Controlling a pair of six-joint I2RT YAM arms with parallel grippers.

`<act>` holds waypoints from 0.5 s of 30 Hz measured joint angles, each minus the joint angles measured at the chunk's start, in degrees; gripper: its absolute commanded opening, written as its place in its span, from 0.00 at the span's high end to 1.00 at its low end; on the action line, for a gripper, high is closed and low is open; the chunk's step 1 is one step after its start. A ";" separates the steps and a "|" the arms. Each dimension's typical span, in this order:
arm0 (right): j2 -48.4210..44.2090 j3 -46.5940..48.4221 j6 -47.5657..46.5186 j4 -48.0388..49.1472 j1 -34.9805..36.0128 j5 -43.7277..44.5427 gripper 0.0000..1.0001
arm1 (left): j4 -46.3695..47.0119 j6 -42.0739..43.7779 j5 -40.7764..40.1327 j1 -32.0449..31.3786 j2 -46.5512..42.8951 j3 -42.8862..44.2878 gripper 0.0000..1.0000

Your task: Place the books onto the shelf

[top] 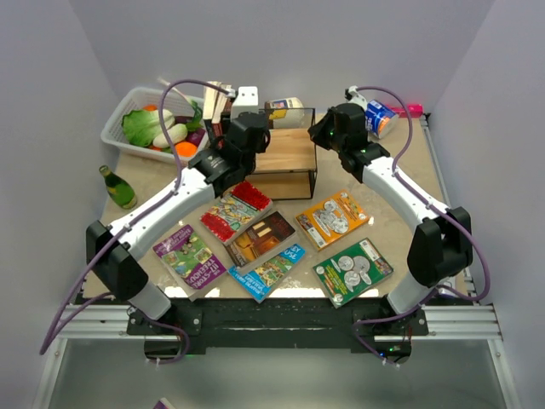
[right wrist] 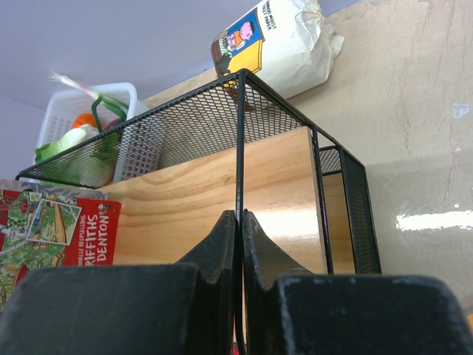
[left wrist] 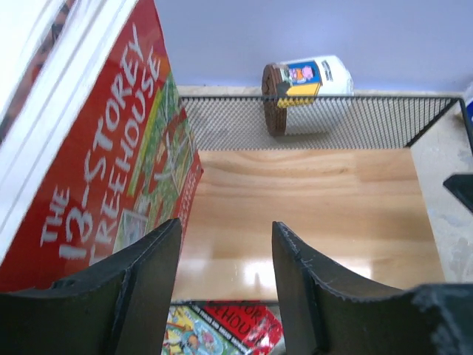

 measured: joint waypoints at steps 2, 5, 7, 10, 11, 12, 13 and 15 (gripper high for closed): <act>-0.13 -0.11 0.02 -0.02 0.00 0.00 1.00 | 0.09 -0.42 -0.15 -1.36 -2.54 -3.39 0.63; -0.15 -0.15 0.02 0.00 -0.02 -0.02 1.00 | 0.24 -1.77 -0.50 -4.74 -8.13 -9.51 0.89; -0.15 -0.15 0.02 0.00 0.00 0.00 1.00 | 0.17 -3.02 -0.44 -6.93 -12.17 -13.14 1.00; -0.15 -0.17 0.02 0.02 -0.02 0.00 1.00 | 0.33 -6.62 -0.63 -8.46 -18.45 -18.43 1.00; -0.17 -0.22 0.02 0.07 -0.02 0.00 1.00 | 0.48 -7.82 -0.94 -8.44 -19.91 -19.80 1.00; -0.20 -0.24 0.02 0.07 0.00 0.00 1.00 | 0.98 -9.46 -1.49 -8.39 -21.59 -21.73 1.00; -0.20 -0.28 0.02 0.09 0.00 0.00 1.00 | 1.49 -11.34 -2.38 -8.37 -23.10 -23.80 1.00; -0.33 -0.44 0.04 0.13 0.00 -0.02 1.00 | 2.08 -15.13 -4.39 -8.28 -25.57 -27.96 1.00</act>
